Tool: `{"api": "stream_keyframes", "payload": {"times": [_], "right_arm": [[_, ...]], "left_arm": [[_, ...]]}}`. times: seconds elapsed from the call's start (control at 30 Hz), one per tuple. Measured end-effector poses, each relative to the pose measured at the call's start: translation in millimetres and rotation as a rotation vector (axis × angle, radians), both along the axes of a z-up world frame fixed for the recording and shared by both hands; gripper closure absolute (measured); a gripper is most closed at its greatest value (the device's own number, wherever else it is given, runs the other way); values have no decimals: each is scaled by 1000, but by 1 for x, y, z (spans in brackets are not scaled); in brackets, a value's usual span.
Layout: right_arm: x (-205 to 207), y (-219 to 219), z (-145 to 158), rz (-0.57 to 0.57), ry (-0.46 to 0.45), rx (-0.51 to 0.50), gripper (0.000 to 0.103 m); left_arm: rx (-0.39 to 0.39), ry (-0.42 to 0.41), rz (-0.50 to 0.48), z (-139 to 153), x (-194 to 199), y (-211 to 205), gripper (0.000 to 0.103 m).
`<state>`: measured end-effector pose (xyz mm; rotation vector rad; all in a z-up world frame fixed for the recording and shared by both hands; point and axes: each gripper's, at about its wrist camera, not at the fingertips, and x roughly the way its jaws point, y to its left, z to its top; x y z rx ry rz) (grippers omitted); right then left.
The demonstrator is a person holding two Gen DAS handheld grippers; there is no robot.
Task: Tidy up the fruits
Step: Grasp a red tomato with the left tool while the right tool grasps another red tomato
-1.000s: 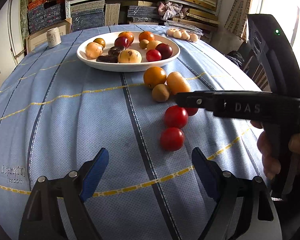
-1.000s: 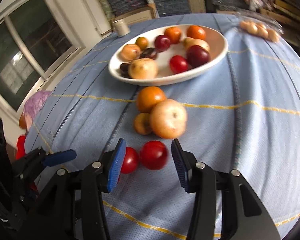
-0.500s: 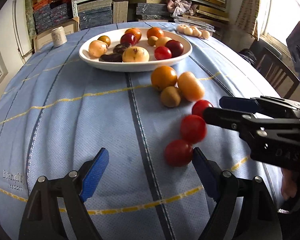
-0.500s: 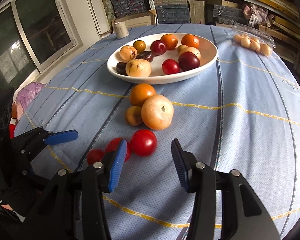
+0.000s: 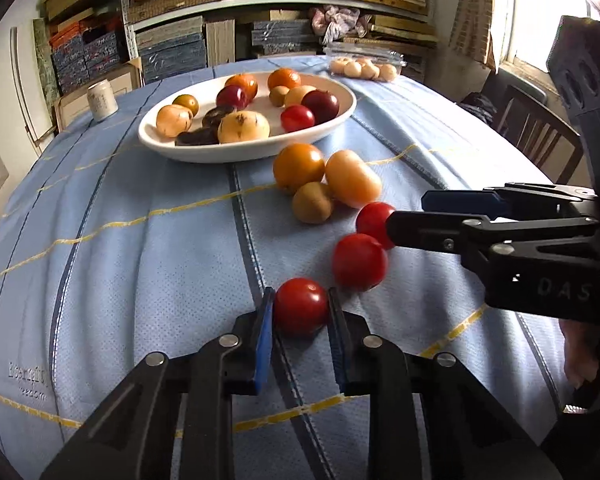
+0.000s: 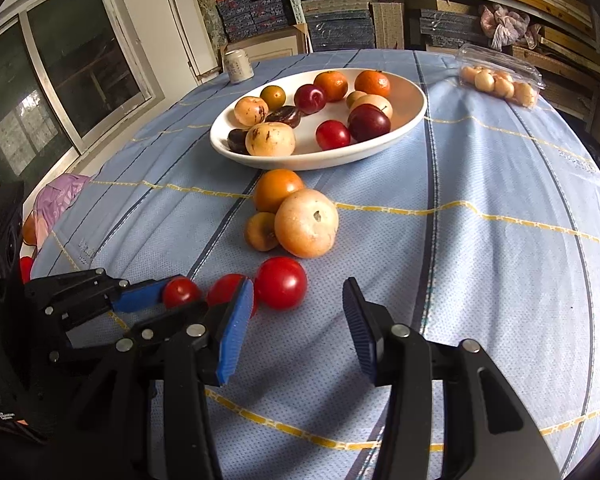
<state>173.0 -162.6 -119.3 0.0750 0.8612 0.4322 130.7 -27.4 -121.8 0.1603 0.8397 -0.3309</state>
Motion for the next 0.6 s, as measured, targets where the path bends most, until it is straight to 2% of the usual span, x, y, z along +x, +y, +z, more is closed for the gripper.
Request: {"api": "stream_keyframes", "payload": {"times": [0.27, 0.47, 0.6], "right_arm": [[-3, 12, 0, 34, -10, -19, 57], [12, 20, 0, 20, 31, 12, 57], [29, 0, -2, -30, 165, 206, 56]], "left_arm": [[-151, -13, 93, 10, 5, 31, 78], [-168, 11, 85, 9, 6, 31, 78], [-192, 23, 89, 8, 7, 35, 78]]}}
